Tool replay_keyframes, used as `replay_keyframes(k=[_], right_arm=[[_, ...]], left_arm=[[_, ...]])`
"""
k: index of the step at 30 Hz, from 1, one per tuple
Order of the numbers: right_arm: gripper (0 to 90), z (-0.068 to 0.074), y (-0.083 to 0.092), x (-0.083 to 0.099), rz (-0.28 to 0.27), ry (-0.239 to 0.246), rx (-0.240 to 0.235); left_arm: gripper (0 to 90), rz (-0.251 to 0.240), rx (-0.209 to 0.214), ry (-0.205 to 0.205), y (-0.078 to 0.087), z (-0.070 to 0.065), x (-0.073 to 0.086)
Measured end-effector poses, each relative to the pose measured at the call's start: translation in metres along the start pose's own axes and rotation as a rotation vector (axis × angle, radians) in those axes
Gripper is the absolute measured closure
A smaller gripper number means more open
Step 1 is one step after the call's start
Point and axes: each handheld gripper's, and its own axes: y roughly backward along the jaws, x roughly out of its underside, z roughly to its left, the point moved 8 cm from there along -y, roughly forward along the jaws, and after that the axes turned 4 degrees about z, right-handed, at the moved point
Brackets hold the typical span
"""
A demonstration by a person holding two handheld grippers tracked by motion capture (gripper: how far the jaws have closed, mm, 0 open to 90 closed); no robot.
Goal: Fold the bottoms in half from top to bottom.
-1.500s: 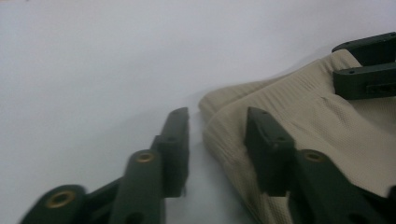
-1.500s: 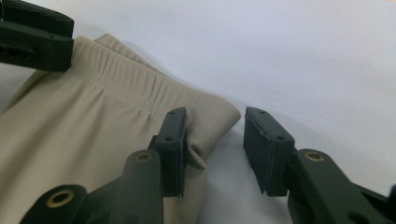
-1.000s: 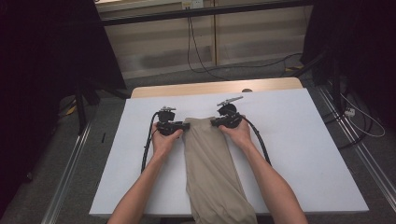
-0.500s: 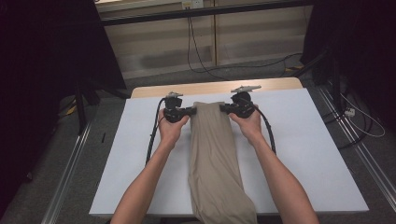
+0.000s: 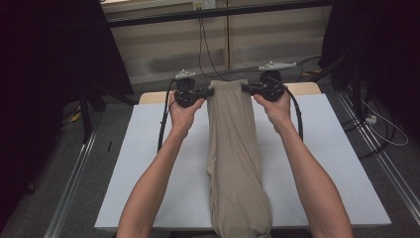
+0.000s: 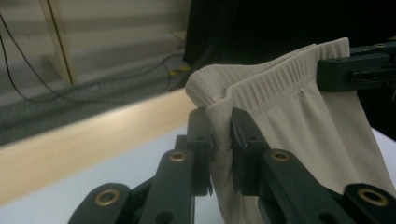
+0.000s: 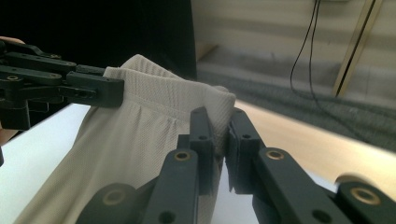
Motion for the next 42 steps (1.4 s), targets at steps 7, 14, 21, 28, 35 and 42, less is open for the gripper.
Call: replay_keyframes(k=[7,14,21,28,35,42], right_arm=[[82.6,0.001,0.012,-0.019,-0.021,0.027,0.005],[82.6,0.002,0.009,0.022,0.010,0.004,-0.054],[82.6,0.028,0.033,0.043,-0.005,0.039,-0.113],[82.5,0.061,0.071,0.075,-0.003,0.071,-0.169],[82.4,0.088,0.101,0.125,0.041,0.110,-0.211],[82.0,0.112,0.123,0.173,0.095,0.138,-0.247]], left_arm=[[79.5,-0.013,0.017,-0.041,0.004,-0.004,-0.009],[79.4,0.055,0.063,-0.077,0.015,-0.021,0.030],[79.4,0.036,0.095,-0.092,0.044,-0.043,0.051],[79.3,0.032,0.150,-0.095,0.078,-0.078,0.086],[79.2,0.086,0.219,-0.172,0.099,-0.113,0.134],[78.9,0.152,0.277,-0.201,0.114,-0.137,0.175]])
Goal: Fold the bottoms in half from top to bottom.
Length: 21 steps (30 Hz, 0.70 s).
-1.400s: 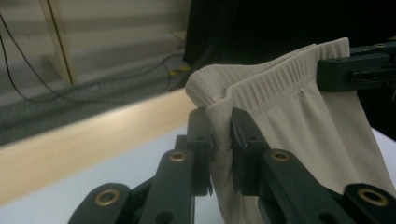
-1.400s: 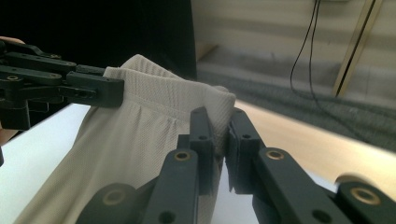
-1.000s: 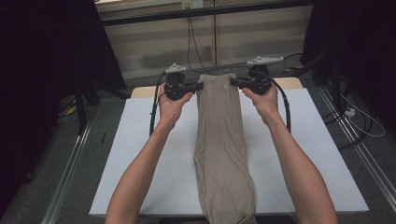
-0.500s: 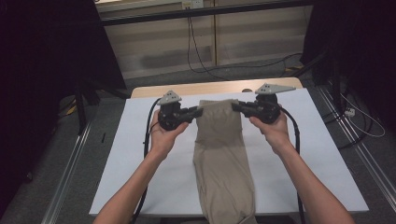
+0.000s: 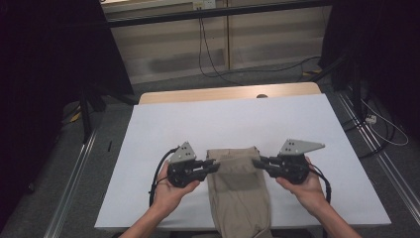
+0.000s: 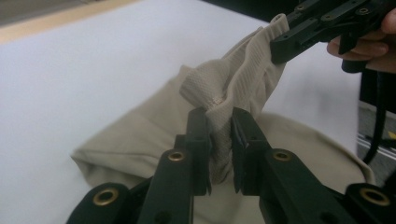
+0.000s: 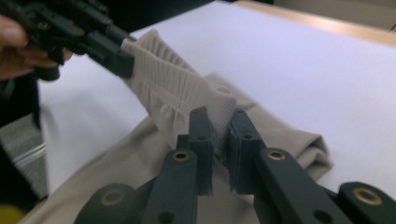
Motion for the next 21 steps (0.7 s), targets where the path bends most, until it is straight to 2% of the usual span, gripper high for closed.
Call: replay_keyframes(k=[3,5,6,7,8,10,11,15,17,19,21], right_arm=[[81.8,0.013,0.002,0.018,0.039,-0.004,-0.028],[81.8,0.021,0.002,0.032,0.085,0.036,-0.027],[81.7,0.024,0.002,0.038,0.096,0.038,-0.029],[81.6,0.027,0.003,0.044,0.109,0.030,-0.036],[81.4,0.031,0.003,0.049,0.123,0.043,-0.035],[80.6,0.037,0.004,0.059,0.152,0.069,-0.031],[80.2,0.039,0.004,0.063,0.159,0.064,-0.030],[76.5,0.048,0.007,0.078,0.217,0.077,-0.021],[71.9,0.053,0.010,0.082,0.228,0.086,-0.021],[63.9,0.060,0.013,0.084,0.223,0.049,-0.051],[56.5,0.066,0.017,0.083,0.213,0.041,-0.071]], left_arm=[[78.7,0.046,0.022,-0.027,-0.003,-0.013,0.020],[78.7,0.068,0.047,-0.018,-0.006,-0.022,0.034],[78.7,0.089,0.048,-0.022,-0.007,-0.027,0.039],[78.7,0.107,0.044,-0.045,-0.008,-0.030,0.043],[78.7,0.123,0.046,-0.065,-0.007,-0.034,0.046],[78.1,0.131,0.051,-0.062,-0.008,-0.039,0.051],[77.9,0.147,0.049,-0.063,-0.008,-0.042,0.054],[76.7,0.205,0.044,-0.104,-0.010,-0.052,0.068],[73.4,0.214,0.063,-0.097,-0.009,-0.058,0.072],[68.7,0.226,0.071,-0.125,-0.005,-0.064,0.074],[64.3,0.206,0.103,-0.101,-0.002,-0.069,0.072]])
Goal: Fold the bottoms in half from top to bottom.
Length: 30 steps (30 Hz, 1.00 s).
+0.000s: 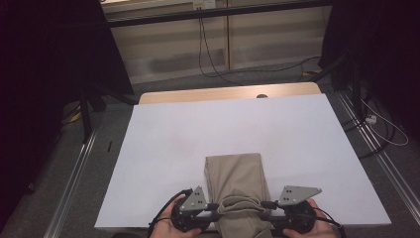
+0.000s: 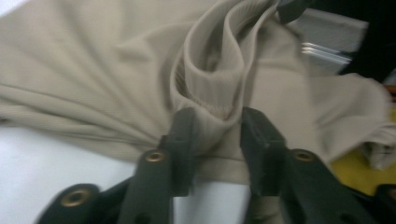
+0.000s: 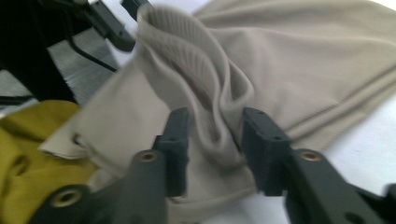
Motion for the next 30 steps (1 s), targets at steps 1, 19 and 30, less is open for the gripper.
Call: replay_keyframes(k=[1,19,30], right_arm=[[52.3,0.002,0.001,-0.002,-0.012,-0.004,-0.009],[83.4,0.009,-0.012,0.003,0.070,0.071,0.013],[49.1,0.016,-0.006,-0.002,0.043,0.015,-0.046]], left_arm=[[59.4,0.000,-0.017,-0.006,0.001,0.000,-0.002],[55.2,0.067,-0.091,-0.102,-0.019,-0.006,-0.002],[62.2,0.044,-0.018,-0.016,-0.004,-0.017,-0.004]])
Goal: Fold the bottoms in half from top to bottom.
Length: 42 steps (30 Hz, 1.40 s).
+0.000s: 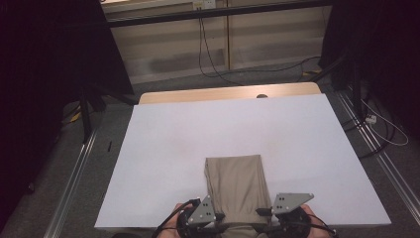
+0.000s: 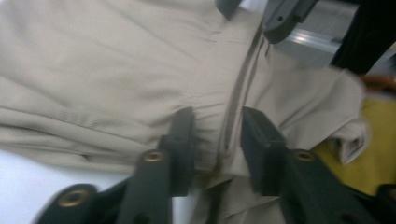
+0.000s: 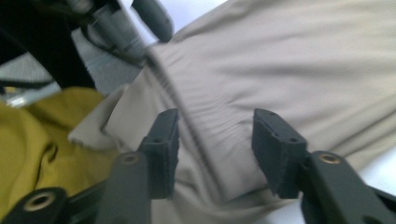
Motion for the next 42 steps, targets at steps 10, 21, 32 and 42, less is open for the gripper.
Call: replay_keyframes(k=[10,21,32,42], right_arm=[[47.0,-0.089,0.005,-0.033,-0.083,-0.125,0.153],[51.1,-0.173,-0.039,-0.069,-0.027,-0.175,0.254],[51.2,-0.175,-0.054,-0.054,0.008,-0.164,0.250],[82.5,-0.156,-0.052,-0.049,0.039,-0.156,0.136]], left_arm=[[30.0,-0.100,-0.154,0.154,0.016,0.096,-0.018],[31.9,-0.035,-0.261,0.278,-0.023,0.188,-0.035],[49.2,-0.023,-0.183,0.337,-0.031,0.184,-0.021],[64.9,-0.005,-0.156,0.302,-0.033,0.162,-0.019]])
